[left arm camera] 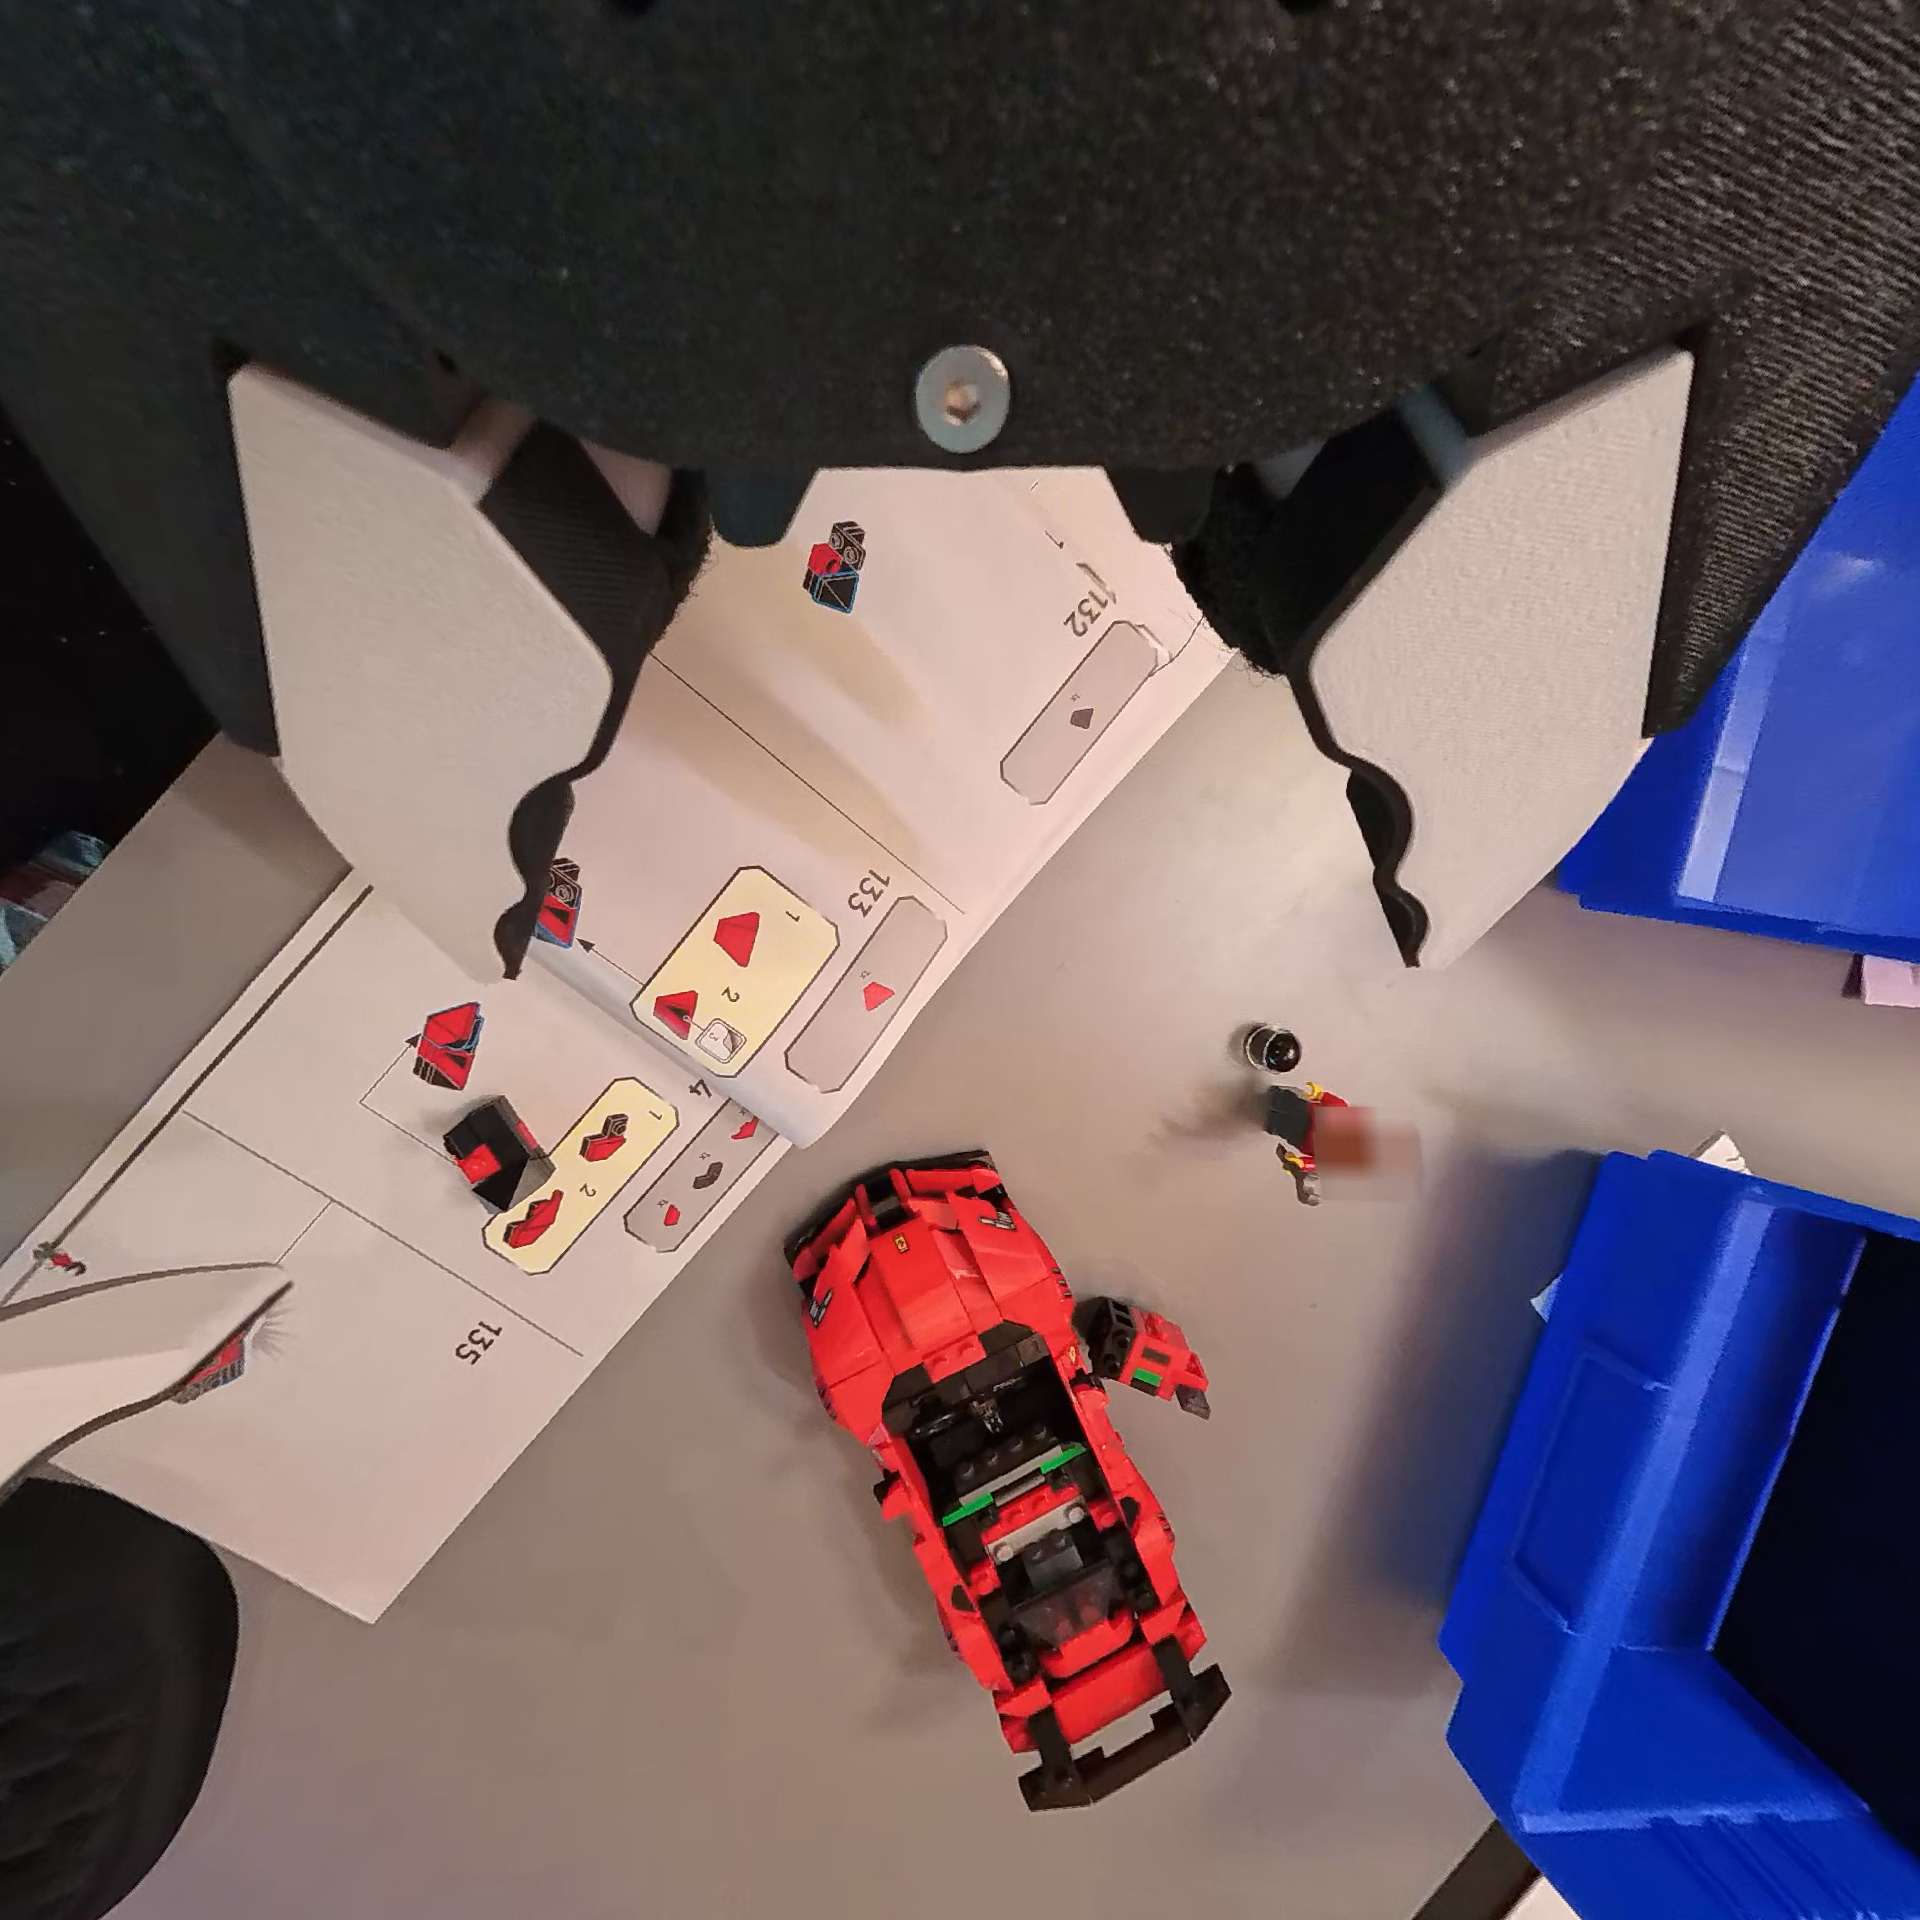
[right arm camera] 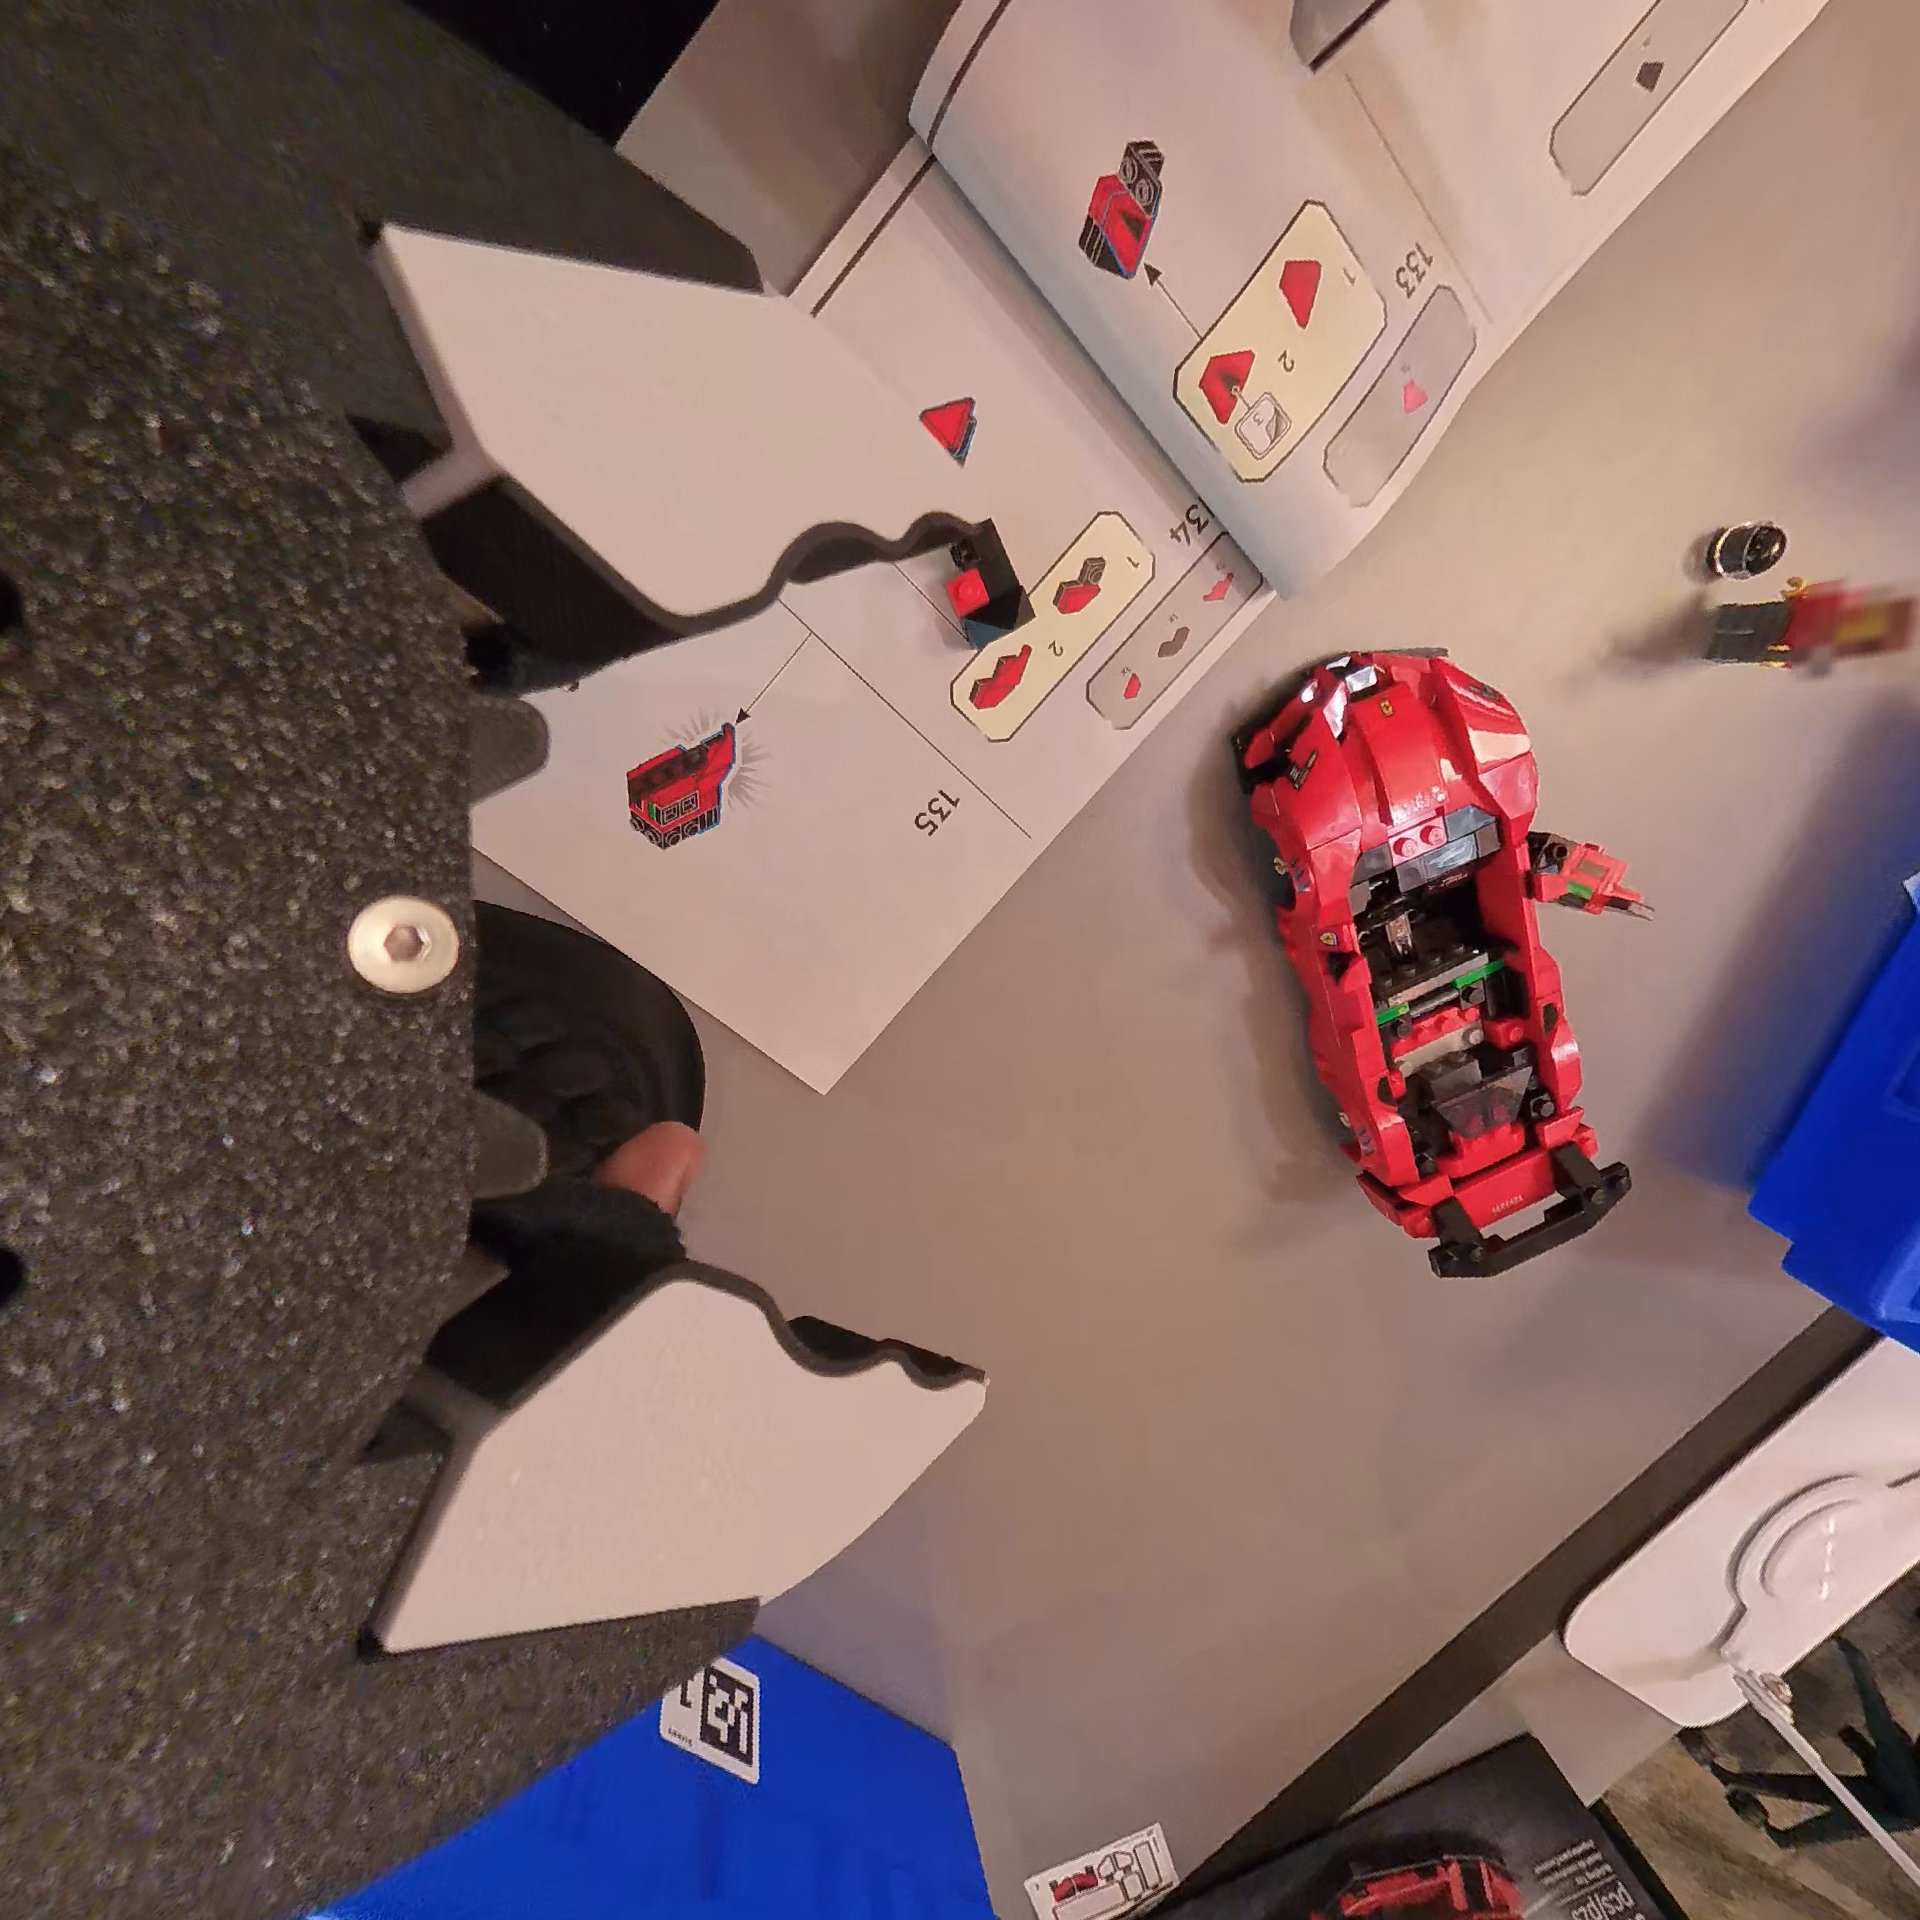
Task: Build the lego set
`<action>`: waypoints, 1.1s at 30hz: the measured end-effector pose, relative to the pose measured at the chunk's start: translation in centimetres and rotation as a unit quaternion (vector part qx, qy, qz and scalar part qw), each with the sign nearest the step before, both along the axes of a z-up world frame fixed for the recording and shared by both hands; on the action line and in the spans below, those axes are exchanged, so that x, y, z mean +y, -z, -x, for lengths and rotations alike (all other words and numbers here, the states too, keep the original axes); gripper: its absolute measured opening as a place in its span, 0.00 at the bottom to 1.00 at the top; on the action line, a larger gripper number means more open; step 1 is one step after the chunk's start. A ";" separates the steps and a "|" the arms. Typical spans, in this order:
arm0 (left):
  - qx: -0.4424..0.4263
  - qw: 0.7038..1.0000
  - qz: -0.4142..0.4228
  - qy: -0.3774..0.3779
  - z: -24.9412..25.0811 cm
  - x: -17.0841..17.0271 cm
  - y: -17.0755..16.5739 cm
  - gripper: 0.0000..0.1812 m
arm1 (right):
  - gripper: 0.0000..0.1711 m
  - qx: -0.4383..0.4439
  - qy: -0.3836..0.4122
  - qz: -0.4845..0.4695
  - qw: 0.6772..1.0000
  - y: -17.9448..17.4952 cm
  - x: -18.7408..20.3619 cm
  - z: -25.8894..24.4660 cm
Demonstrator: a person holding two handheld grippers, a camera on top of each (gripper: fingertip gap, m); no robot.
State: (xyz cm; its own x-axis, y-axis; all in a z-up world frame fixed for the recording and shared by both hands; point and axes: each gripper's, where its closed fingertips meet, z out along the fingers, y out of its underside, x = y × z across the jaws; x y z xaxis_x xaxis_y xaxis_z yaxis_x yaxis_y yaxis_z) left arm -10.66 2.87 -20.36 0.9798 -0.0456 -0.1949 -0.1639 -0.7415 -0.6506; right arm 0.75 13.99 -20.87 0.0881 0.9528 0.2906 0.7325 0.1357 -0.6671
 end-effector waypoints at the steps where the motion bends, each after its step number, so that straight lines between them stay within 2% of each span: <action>1: 0.001 1.000 0.000 0.001 0.0 0.0 0.0 0.81 | 0.81 -0.001 0.001 0.000 1.000 0.1 0.0 0.0; 21: 0.010 1.000 0.007 -0.002 0.6 -0.6 -0.1 0.81 | 0.81 -0.001 0.008 -0.001 1.000 -0.2 0.5 -0.5; 26: 0.015 1.000 0.002 -0.009 1.2 -0.7 -0.3 0.78 | 0.78 -0.007 0.008 0.001 1.000 0.0 0.6 -0.5; 27: 0.013 1.000 -0.003 0.001 1.1 -0.7 -0.5 0.69 | 0.60 -0.005 0.005 0.004 1.000 0.0 0.5 -0.5; 28: 0.002 1.000 -0.009 0.028 0.4 -0.8 -0.7 0.41 | 0.40 -0.004 -0.007 0.008 1.000 -0.1 0.1 -0.5; 30: -0.019 0.997 -0.023 0.076 -1.1 -0.9 -1.3 0.20 | 0.01 -0.002 -0.068 0.020 0.997 -0.2 -1.5 -0.5; 32: 0.013 0.998 -0.008 0.068 -0.5 -1.3 -1.2 0.00 | 0.00 -0.007 -0.081 0.026 0.996 -0.2 -2.0 -0.6; 33: 0.020 0.998 -0.001 0.064 -0.3 -1.5 -1.0 0.00 | 0.00 -0.013 -0.076 0.019 0.997 -0.1 -1.8 -0.6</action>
State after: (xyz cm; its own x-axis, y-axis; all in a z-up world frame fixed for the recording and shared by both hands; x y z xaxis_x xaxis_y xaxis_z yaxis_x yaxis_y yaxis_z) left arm -10.32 1.36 -19.32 0.9573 -0.1699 -0.2341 -0.2835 -0.7116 -0.6429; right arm 1.39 12.15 -20.75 -0.0655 0.9648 0.2545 0.7218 0.2219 -0.6556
